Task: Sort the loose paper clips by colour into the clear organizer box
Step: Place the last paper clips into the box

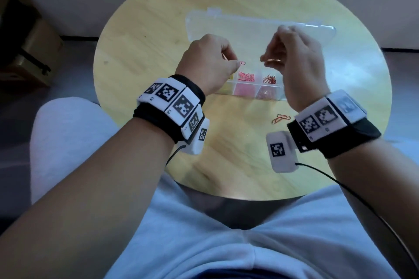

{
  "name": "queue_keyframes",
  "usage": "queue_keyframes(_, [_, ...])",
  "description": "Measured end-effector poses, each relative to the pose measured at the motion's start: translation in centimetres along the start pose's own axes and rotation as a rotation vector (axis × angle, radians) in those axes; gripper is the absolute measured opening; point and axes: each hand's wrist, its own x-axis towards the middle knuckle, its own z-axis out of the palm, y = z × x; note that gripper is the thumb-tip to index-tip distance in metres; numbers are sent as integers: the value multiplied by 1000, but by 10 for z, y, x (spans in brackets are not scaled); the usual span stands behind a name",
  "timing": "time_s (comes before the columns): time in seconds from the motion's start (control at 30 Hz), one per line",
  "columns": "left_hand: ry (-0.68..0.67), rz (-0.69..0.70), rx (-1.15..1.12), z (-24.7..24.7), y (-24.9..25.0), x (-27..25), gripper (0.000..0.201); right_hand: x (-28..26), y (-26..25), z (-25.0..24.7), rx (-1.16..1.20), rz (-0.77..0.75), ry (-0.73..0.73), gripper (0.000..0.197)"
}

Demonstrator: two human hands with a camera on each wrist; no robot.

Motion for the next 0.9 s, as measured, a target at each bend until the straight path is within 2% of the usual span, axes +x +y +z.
queue_keyframes(0.17, [22, -2, 65, 13, 14, 15, 8, -31, -4, -43, -94, -39, 16, 32])
queue_keyframes(0.3, [-67, -3, 101, 26, 17, 16, 20, -37, 14, -66, -498, 86, -107, 26])
queue_keyframes(0.4, [-82, 13, 117, 27, 15, 9, 11, -39, 24, -78, -737, 143, -164, 14])
queue_keyframes(0.5, [-97, 16, 182, 18, 9, 0, 5, -42, 26, -80, -849, 147, -146, 5])
queue_keyframes(0.6, [-169, -42, 281, 5, -6, -12, 6, -42, 31, -79, -913, 163, -155, 4])
queue_keyframes(0.67, [-201, -84, 320, 0, -19, -21, 6, -41, 35, -77, -965, 188, -194, 11])
queue_keyframes(0.73, [-173, -102, 311, 0, -30, -28, 7, -41, 39, -74, -1022, 212, -251, 21])
queue_keyframes(0.8, [-104, -110, 299, 1, -40, -30, 19, -41, 43, -71, -1048, 228, -293, 28])
queue_keyframes(0.9, [8, -164, 222, -3, -51, -28, 38, -43, 49, -66, -1111, 166, -325, 26])
